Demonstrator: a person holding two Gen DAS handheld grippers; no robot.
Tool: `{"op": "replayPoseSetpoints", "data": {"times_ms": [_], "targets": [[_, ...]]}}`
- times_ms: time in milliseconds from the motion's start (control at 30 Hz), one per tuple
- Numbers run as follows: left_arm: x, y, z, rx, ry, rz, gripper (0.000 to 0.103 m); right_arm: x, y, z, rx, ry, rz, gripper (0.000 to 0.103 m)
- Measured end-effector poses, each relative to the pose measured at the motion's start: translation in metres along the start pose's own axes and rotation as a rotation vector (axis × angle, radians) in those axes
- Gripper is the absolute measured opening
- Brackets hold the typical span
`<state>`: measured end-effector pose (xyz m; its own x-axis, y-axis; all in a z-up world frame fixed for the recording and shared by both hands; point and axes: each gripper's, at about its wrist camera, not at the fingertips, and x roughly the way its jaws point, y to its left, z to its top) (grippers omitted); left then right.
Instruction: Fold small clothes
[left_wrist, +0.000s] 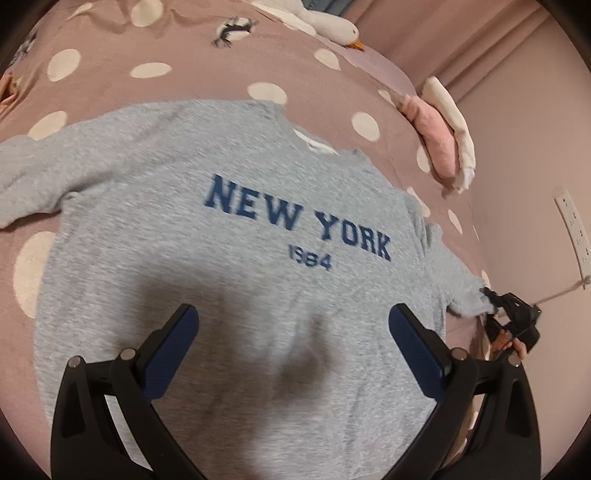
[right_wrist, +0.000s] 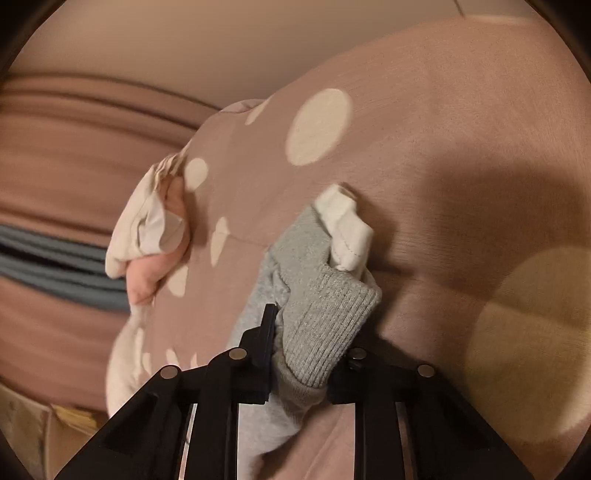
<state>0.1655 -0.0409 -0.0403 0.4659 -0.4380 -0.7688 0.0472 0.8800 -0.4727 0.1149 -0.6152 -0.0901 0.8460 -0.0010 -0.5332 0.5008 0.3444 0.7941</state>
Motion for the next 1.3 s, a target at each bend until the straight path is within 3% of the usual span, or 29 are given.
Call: {"op": "replayPoseSetpoints", "data": {"times_ms": [100, 233, 467, 700, 767, 867, 933, 967, 1067, 1200, 1300], "targets": [[-0.011, 0.015, 0.004, -0.031, -0.018, 0.0, 0.103, -0.01, 0.046, -0.009, -0.154, -0.015, -0.003, 0.02], [-0.024, 0.032, 0.006, -0.066, -0.038, 0.012, 0.103, -0.026, 0.137, -0.051, -0.486, -0.022, -0.046, 0.02], [-0.059, 0.08, 0.004, -0.172, -0.1, 0.045, 0.103, 0.006, 0.256, -0.187, -1.015, 0.01, -0.17, 0.019], [-0.083, 0.129, 0.003, -0.24, -0.139, 0.128, 0.103, 0.075, 0.274, -0.328, -1.421, 0.057, -0.303, 0.019], [-0.087, 0.148, 0.004, -0.277, -0.157, 0.138, 0.103, 0.088, 0.273, -0.355, -1.506, 0.076, -0.337, 0.019], [-0.087, 0.179, 0.006, -0.35, -0.153, 0.118, 0.103, 0.093, 0.26, -0.389, -1.608, 0.151, -0.317, 0.019], [-0.087, 0.194, 0.008, -0.394, -0.144, 0.094, 0.103, 0.096, 0.256, -0.408, -1.701, 0.181, -0.345, 0.033], [-0.087, 0.204, 0.01, -0.424, -0.148, 0.052, 0.103, 0.097, 0.253, -0.414, -1.735, 0.196, -0.356, 0.049], [-0.094, 0.232, 0.012, -0.538, -0.218, -0.101, 0.103, 0.081, 0.253, -0.411, -1.715, 0.209, -0.283, 0.05], [-0.101, 0.266, 0.011, -0.684, -0.319, -0.21, 0.103, 0.071, 0.257, -0.386, -1.478, 0.348, -0.027, 0.05], [-0.097, 0.291, 0.009, -0.815, -0.357, -0.286, 0.103, 0.082, 0.25, -0.375, -1.303, 0.419, 0.025, 0.051]]}}
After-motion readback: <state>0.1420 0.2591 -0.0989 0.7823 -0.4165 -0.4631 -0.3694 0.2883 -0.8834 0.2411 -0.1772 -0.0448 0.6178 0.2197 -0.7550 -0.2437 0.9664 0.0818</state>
